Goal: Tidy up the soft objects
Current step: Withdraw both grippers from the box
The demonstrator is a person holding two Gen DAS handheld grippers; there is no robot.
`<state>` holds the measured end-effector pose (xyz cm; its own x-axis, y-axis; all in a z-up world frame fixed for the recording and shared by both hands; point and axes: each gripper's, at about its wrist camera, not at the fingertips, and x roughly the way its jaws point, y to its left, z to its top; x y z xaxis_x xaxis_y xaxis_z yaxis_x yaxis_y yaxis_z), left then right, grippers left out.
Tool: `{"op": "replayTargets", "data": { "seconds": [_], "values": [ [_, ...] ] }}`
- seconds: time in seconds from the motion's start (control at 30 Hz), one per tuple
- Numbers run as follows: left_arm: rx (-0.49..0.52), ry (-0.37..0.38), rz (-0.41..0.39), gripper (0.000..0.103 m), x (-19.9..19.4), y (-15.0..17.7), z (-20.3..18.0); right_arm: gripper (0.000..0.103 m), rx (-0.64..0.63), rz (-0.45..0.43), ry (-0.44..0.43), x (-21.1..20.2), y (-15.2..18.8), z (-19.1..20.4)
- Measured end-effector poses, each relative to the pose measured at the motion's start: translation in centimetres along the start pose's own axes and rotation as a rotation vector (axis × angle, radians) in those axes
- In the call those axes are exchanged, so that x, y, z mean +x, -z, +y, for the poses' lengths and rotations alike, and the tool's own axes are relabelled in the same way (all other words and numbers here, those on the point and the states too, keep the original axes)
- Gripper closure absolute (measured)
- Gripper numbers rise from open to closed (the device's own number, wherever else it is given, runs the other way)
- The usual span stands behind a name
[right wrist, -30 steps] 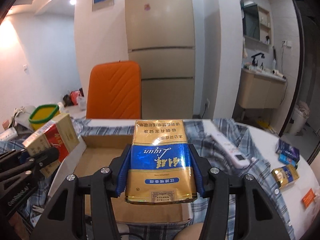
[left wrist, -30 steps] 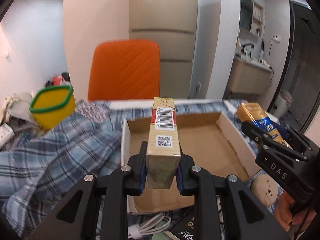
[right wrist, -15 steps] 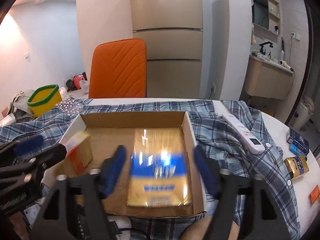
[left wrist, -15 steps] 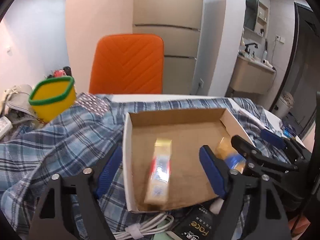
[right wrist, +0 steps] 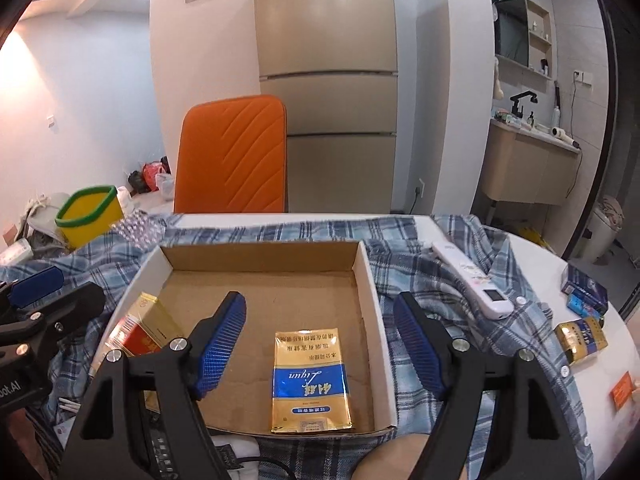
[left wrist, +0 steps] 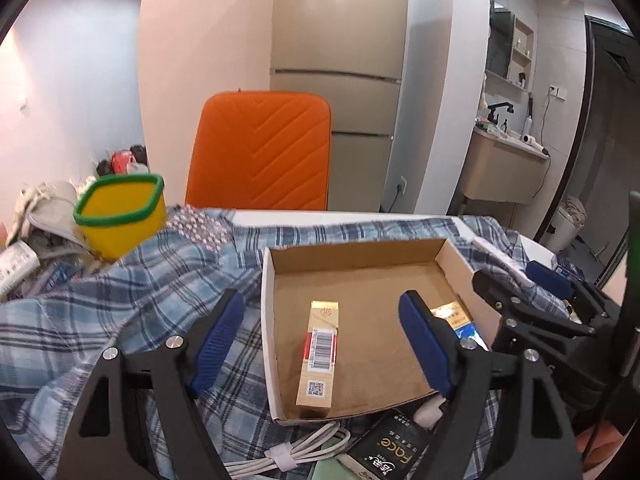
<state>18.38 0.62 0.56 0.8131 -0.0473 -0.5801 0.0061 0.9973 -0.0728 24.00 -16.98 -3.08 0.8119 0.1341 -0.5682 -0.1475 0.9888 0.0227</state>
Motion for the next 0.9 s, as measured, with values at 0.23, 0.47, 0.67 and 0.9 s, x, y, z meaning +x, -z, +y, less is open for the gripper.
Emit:
{"op": "replayTargets", "data": {
  "seconds": [0.23, 0.47, 0.67, 0.9],
  "values": [
    [0.041, -0.005, -0.062, 0.024, -3.4, 0.5, -0.8, 0.025, -0.016, -0.105, -0.009, -5.6, -1.4, 0.2],
    [0.037, 0.048, -0.229, 0.026, -8.6, 2.5, -1.1, 0.025, -0.014, -0.146, -0.001, -10.0, 0.0, -1.2],
    [0.059, 0.08, -0.303, 0.026, -10.0, 5.1, -1.8, 0.025, -0.013, -0.157, 0.046, -11.9, 2.3, -2.9],
    [0.115, 0.063, -0.338, 0.026, -8.8, 7.3, -2.8, 0.025, 0.024, -0.127, 0.067, -11.4, 4.6, -4.7]
  ]
}}
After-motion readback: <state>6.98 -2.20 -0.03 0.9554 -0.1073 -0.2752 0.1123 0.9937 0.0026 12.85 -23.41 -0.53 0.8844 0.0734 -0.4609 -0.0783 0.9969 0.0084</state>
